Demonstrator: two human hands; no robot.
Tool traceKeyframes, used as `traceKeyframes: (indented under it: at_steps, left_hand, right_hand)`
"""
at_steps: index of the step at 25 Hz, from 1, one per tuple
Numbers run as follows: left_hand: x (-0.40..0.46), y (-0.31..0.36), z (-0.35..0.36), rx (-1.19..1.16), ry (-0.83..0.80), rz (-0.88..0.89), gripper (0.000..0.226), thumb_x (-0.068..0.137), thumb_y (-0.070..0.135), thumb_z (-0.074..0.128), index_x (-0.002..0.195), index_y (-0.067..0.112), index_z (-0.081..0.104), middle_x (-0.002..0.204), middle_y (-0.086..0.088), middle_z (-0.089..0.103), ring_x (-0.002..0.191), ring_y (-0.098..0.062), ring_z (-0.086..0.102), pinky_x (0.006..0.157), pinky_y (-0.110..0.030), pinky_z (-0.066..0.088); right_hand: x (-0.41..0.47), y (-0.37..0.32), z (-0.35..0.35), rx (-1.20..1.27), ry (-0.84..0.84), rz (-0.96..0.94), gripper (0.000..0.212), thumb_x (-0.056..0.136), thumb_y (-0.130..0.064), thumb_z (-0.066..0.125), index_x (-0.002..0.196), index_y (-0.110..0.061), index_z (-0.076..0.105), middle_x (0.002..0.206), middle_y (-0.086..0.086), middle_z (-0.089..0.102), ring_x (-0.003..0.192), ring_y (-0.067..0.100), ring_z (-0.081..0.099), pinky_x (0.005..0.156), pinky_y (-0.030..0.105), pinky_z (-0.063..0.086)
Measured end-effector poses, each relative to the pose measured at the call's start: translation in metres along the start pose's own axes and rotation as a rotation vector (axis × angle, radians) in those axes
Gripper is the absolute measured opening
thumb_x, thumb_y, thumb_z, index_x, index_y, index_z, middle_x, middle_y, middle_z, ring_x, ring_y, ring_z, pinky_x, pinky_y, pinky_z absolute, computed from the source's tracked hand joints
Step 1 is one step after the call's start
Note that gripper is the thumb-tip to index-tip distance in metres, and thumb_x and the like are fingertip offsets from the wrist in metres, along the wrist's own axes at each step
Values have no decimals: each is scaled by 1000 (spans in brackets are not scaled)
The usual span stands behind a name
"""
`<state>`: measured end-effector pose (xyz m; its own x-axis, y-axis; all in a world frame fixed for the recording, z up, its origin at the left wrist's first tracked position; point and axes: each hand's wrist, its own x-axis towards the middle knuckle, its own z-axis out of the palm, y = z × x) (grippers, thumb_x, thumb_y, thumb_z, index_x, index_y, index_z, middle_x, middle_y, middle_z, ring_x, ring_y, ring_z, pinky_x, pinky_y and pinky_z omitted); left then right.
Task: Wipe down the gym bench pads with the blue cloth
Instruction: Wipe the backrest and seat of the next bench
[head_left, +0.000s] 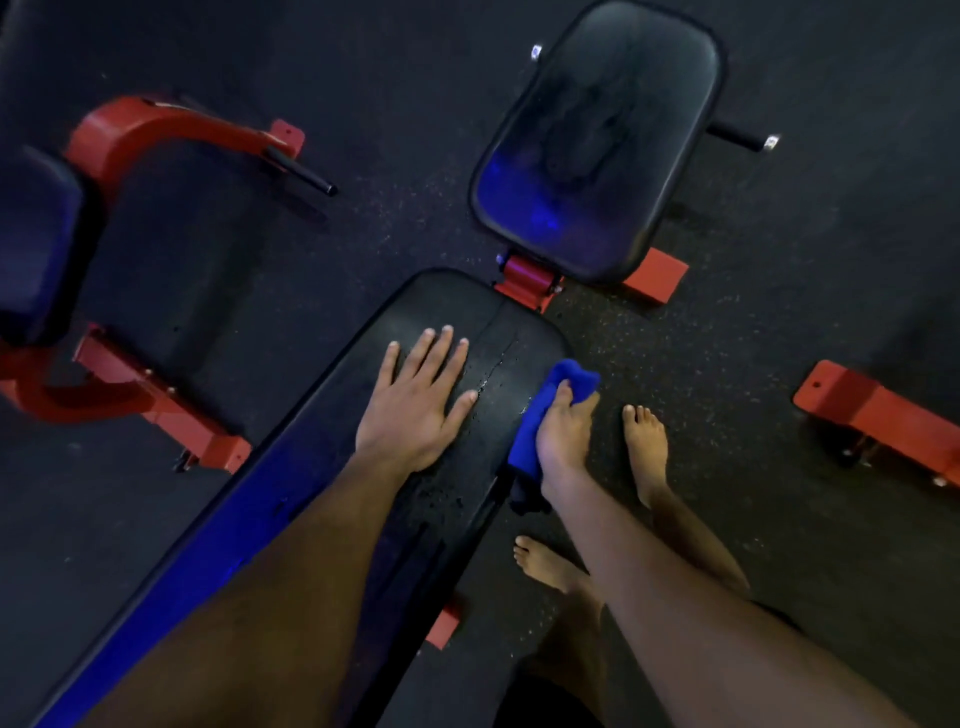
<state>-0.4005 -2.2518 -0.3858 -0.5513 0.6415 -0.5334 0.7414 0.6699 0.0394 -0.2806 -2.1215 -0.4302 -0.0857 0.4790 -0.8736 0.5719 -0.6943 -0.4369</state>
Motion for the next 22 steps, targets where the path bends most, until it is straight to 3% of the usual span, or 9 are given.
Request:
traceKeyframes:
  at_steps: [4,8,10,14,16,17,20,22]
  left_hand:
    - [1,-3,-1,9,-11,0,68,105,58,14,165,25,7,172,3,2,159,-16,-4,128,-52,0]
    - [4,-4,2,38,-19,6,69,105,57,15,164,24,9,172,1,4,159,-18,-2,127,-54,3]
    - [5,-6,2,38,-14,10,68,105,57,17,164,24,11,172,0,5,159,-19,0,127,-54,4]
    - [3,-5,1,23,8,17,68,105,57,19,164,23,15,172,-1,9,159,-19,2,127,-55,4]
    - [5,-6,2,26,17,17,68,105,57,19,164,22,17,172,-1,12,159,-20,4,127,-55,6]
    - [5,-7,2,32,17,16,68,105,57,20,163,22,18,171,-1,13,159,-20,5,127,-55,6]
    - [5,-6,4,40,20,23,68,105,57,20,164,22,18,172,-1,12,159,-20,5,127,-56,8]
    - [7,-8,5,30,25,22,68,105,57,21,164,22,17,172,-1,11,159,-20,5,126,-56,8]
  right_hand:
    - [61,-52,0,-174,-92,-102,40,103,-37,42,140,-22,48,131,7,60,121,28,55,103,37,39]
    - [103,-90,12,-595,-368,-298,21,99,-43,48,116,-40,60,113,-3,64,106,21,59,91,34,41]
    - [109,-92,15,-656,-396,-366,15,98,-47,48,108,-44,59,106,-9,65,100,16,59,88,34,41]
    - [94,-56,-27,-575,-306,-317,25,99,-52,49,119,-40,58,102,-16,66,94,6,62,95,27,48]
    - [83,-34,-48,-708,-232,-253,49,94,-70,42,133,-43,51,113,-17,63,107,8,60,101,26,42]
    - [80,-37,-49,-724,-236,-272,52,94,-70,40,137,-43,49,119,-15,62,112,9,58,104,29,40]
    - [99,-73,-11,-630,-343,-377,36,100,-46,47,131,-31,59,122,-4,65,113,15,59,102,35,41]
    - [109,-99,17,-759,-448,-494,28,98,-44,47,120,-31,59,115,0,62,107,17,58,96,36,41]
